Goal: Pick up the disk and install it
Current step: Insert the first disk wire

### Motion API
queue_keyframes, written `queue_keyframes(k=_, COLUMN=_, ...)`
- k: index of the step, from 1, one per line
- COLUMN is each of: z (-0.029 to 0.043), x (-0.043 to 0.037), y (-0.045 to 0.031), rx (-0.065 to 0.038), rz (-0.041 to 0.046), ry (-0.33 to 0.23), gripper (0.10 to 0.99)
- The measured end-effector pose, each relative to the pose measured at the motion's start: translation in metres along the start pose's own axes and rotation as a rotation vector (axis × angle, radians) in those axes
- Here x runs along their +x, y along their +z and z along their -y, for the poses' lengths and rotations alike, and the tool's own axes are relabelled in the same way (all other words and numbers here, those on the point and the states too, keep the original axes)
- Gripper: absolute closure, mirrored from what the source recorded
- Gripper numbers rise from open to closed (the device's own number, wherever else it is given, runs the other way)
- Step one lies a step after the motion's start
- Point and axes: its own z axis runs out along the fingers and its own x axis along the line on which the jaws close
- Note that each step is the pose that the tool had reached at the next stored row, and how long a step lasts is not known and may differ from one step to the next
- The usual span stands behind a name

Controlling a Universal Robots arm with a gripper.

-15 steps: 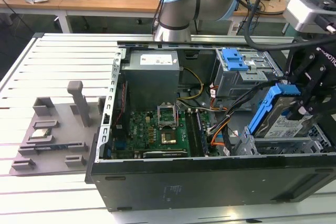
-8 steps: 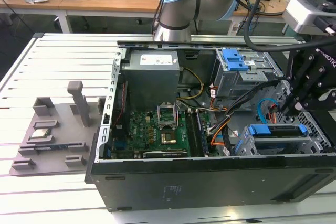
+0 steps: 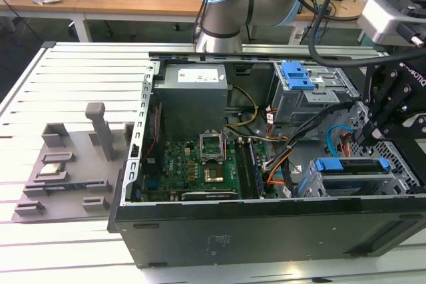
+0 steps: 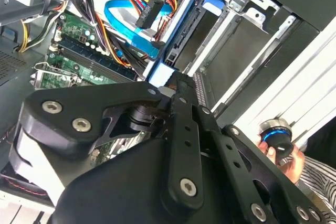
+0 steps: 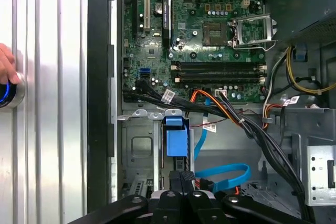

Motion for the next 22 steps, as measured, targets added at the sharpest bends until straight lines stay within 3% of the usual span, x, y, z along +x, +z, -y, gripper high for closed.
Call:
queue_keyframes(k=6, z=0.0042, x=-0.0010, y=0.0004, rx=0.000, rz=0.0000, ry=0.000, gripper=0.980)
queue_keyframes(k=12, z=0.0178, x=-0.0060, y=-0.0002, rx=0.000, rz=-0.0008, ry=0.000, gripper=0.980)
queue_keyframes(k=22, z=0.0212, x=-0.0164, y=-0.0001, rx=0.000, rz=-0.0011, ry=0.000, gripper=0.980)
